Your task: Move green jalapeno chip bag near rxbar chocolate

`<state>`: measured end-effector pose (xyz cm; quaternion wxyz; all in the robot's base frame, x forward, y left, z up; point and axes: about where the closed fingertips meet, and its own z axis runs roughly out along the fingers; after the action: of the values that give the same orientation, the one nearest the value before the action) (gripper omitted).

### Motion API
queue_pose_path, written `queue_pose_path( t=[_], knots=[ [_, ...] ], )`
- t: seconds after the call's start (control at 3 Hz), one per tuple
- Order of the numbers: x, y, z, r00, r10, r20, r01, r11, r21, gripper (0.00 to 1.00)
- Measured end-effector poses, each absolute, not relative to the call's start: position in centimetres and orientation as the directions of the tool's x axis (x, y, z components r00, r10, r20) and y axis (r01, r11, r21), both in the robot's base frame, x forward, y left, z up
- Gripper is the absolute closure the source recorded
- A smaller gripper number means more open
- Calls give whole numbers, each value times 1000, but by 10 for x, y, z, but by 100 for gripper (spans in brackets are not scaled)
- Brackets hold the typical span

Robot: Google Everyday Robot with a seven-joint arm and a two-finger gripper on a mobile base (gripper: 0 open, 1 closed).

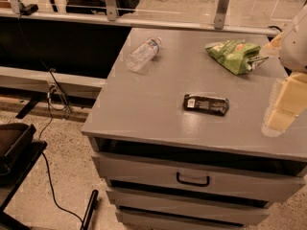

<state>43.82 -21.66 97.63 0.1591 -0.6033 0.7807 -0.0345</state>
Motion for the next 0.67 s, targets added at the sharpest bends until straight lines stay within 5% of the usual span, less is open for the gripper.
queue_pose_path(
  t=[0.67],
  knots=[
    [447,-217,978,-204,-957,-204,-923,258,-286,0]
  ],
)
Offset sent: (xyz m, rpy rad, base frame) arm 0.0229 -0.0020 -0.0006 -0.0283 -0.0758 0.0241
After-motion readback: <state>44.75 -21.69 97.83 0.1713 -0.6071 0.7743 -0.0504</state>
